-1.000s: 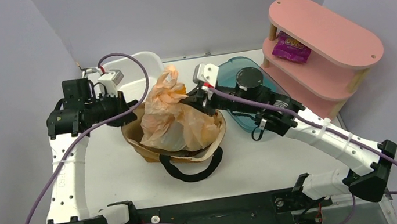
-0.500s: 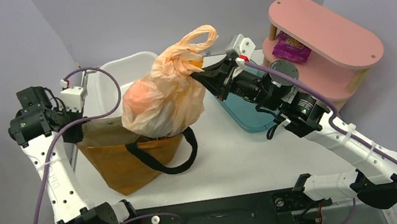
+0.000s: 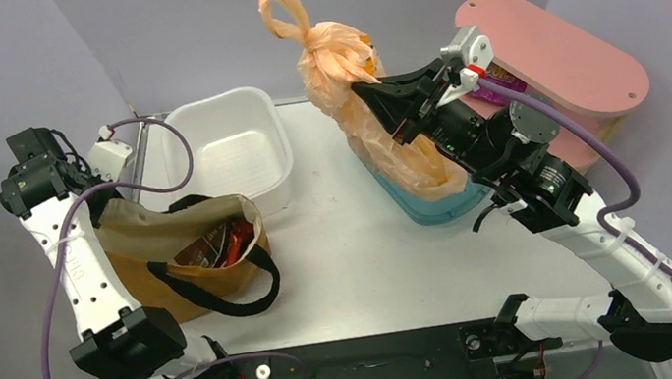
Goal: Untie the knot of the grocery bags and take out the mixed food
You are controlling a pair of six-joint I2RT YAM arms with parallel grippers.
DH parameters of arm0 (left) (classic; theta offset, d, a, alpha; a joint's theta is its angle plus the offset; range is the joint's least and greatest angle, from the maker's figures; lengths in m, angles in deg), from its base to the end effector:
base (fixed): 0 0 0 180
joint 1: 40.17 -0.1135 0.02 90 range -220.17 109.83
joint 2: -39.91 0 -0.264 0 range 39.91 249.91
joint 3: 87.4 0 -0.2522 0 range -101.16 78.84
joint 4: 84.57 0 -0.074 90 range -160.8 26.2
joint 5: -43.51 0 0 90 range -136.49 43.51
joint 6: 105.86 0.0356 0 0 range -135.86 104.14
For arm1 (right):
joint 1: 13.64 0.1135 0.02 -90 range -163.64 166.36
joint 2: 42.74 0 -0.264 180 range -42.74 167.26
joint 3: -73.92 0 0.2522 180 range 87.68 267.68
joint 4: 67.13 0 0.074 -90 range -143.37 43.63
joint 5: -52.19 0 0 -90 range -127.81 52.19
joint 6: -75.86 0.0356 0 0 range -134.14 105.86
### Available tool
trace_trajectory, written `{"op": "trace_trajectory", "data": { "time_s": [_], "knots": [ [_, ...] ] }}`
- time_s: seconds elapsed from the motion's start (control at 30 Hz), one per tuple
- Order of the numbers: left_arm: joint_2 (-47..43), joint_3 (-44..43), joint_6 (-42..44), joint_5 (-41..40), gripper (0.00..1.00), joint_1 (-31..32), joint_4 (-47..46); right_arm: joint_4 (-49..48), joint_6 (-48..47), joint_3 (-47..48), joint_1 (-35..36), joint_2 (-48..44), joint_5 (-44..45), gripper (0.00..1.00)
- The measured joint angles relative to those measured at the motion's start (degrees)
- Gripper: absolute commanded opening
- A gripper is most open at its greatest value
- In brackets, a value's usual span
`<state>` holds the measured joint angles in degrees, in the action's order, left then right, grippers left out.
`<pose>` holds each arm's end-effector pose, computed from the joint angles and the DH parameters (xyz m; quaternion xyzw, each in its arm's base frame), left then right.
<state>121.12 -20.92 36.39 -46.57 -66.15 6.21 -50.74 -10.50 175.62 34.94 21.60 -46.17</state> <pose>0.2248 0.1096 0.4158 0.2185 0.9372 0.1719 0.2104 0.1338 0.1595 0.5436 -0.2715 0.4993 0.3988 0.7197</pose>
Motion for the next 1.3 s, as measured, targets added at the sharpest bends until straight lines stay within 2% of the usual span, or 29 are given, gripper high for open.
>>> {"op": "trace_trajectory", "data": {
  "time_s": [0.17, 0.37, 0.47, 0.57, 0.63, 0.7, 0.77, 0.83, 1.0, 1.1, 1.23, 1.3],
  "knots": [
    [3.85, -3.02, 8.61, -0.63, 0.04, 0.44, -4.94, 0.28, -1.68, -4.79, -1.33, -3.93, 0.63, 0.00],
    [13.79, -14.38, 12.55, 0.28, 0.22, 1.60, -10.10, 2.71, -2.08, -11.15, -2.45, -5.01, -0.52, 0.00],
    [19.30, -20.61, 12.07, 0.26, 0.28, 3.02, -13.16, 4.50, -1.75, -14.10, -3.21, -4.79, -2.64, 0.00],
    [25.22, -27.26, 10.40, -0.85, 0.44, 6.10, -15.19, 5.81, -1.38, -16.76, -4.09, -4.22, -5.49, 0.00],
    [31.04, -36.00, 7.54, -1.64, 0.50, 8.17, -15.72, 6.45, -1.40, -18.80, -4.74, -3.37, -7.76, 0.00],
    [36.09, -44.89, 3.89, -2.12, 0.51, 9.90, -16.13, 7.39, -1.51, -20.41, -5.14, -1.77, -9.64, 0.00],
    [37.64, -48.50, 0.44, -2.49, 0.52, 10.91, -17.09, 8.28, -1.68, -20.90, -5.46, 0.57, -11.17, 0.00],
    [36.22, -47.69, -3.91, -3.04, 0.52, 11.21, -18.82, 8.31, -1.77, -20.90, -5.66, 3.65, -12.66, 0.00],
    [25.51, -34.86, -11.89, -2.75, 0.53, 10.19, -23.26, 7.13, -1.38, -20.87, -6.10, 10.56, -15.52, 0.00],
    [21.18, -32.35, -16.28, -1.31, 0.53, 9.46, -22.88, 6.10, -0.96, -20.79, -6.16, 13.31, -16.72, 0.00],
    [15.78, -30.80, -23.21, 7.74, 0.54, 7.69, -22.71, 3.15, -0.24, -20.72, -6.16, 13.99, -18.71, 0.00],
    [10.25, -25.14, -25.90, 12.81, 0.55, 6.95, -24.70, 2.08, -1.38, -20.65, -6.16, 13.70, -20.17, 0.00]
  ]
}}
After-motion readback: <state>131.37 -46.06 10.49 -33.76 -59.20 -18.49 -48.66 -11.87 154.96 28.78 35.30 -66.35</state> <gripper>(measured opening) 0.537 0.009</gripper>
